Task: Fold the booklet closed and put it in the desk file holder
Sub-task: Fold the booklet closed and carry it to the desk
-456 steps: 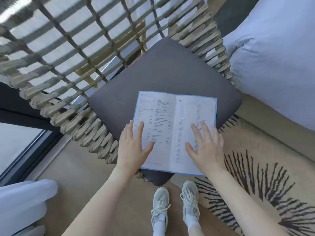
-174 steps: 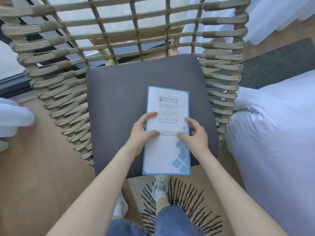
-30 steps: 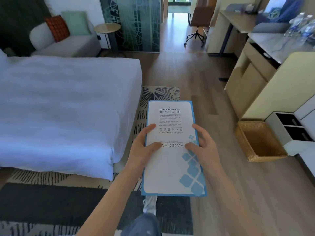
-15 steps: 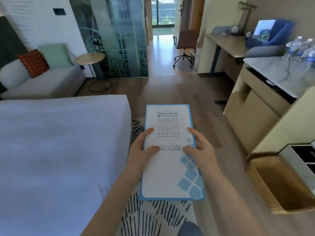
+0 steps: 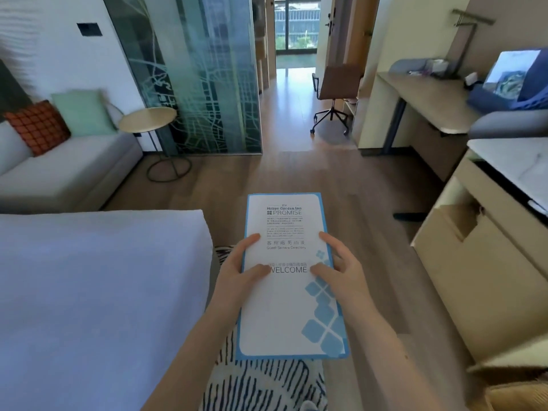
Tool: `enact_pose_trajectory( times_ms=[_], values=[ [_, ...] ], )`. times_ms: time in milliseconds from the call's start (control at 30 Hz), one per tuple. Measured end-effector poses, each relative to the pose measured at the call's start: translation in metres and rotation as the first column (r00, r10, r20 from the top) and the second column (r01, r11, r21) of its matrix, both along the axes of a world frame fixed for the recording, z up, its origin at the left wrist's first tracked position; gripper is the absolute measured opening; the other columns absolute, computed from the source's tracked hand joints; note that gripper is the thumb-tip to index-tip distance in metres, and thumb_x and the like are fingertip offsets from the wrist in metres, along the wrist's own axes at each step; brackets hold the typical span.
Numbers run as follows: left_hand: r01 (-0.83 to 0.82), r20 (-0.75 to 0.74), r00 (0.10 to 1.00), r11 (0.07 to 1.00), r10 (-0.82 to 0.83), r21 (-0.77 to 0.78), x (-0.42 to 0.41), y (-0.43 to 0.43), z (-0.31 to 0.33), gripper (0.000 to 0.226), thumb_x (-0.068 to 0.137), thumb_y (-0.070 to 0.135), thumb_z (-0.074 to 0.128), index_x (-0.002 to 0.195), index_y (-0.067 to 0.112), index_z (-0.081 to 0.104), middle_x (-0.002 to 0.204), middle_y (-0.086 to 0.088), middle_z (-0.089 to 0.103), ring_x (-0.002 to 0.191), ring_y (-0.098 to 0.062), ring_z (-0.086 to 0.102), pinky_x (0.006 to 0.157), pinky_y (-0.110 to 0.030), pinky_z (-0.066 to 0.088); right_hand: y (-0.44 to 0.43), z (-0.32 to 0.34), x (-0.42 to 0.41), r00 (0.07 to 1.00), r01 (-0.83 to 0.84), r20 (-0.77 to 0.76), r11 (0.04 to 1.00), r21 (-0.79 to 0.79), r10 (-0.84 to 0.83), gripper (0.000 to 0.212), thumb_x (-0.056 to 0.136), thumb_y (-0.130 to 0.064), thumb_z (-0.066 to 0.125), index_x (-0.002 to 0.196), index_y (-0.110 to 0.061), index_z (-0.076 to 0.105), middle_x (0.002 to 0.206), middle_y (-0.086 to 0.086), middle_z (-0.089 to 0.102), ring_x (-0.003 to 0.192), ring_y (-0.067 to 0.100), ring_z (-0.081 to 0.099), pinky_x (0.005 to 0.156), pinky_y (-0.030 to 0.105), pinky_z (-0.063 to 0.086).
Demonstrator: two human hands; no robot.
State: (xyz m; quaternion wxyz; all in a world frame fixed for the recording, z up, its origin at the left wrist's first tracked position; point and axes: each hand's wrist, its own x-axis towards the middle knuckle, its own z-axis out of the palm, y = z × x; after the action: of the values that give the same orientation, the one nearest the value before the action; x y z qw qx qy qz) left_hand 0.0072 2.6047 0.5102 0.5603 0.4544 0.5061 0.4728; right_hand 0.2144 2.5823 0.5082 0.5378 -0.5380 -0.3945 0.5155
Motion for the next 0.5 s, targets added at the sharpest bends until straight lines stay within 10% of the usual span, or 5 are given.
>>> enact_pose_trajectory(
  times_ms=[500],
  values=[
    [0.024,0.026,0.999,0.999,-0.024,0.027,0.027,0.423,-0.024,0.054,0.079,0.003,0.072,0.118,0.039,0.063,0.113,0.011,0.071,0.097,-0.017,0.071,0.071,-0.031,0.059,0.421,-0.018,0.025,1.000,0.010,-0.011,1.000,-0.029,-0.010,0.061,0.083,0.015,0.060,0.129,-0.025,0.058,0.088,0.000,0.080,0.074,0.018,0.072,0.064,0.030,0.061]
  ],
)
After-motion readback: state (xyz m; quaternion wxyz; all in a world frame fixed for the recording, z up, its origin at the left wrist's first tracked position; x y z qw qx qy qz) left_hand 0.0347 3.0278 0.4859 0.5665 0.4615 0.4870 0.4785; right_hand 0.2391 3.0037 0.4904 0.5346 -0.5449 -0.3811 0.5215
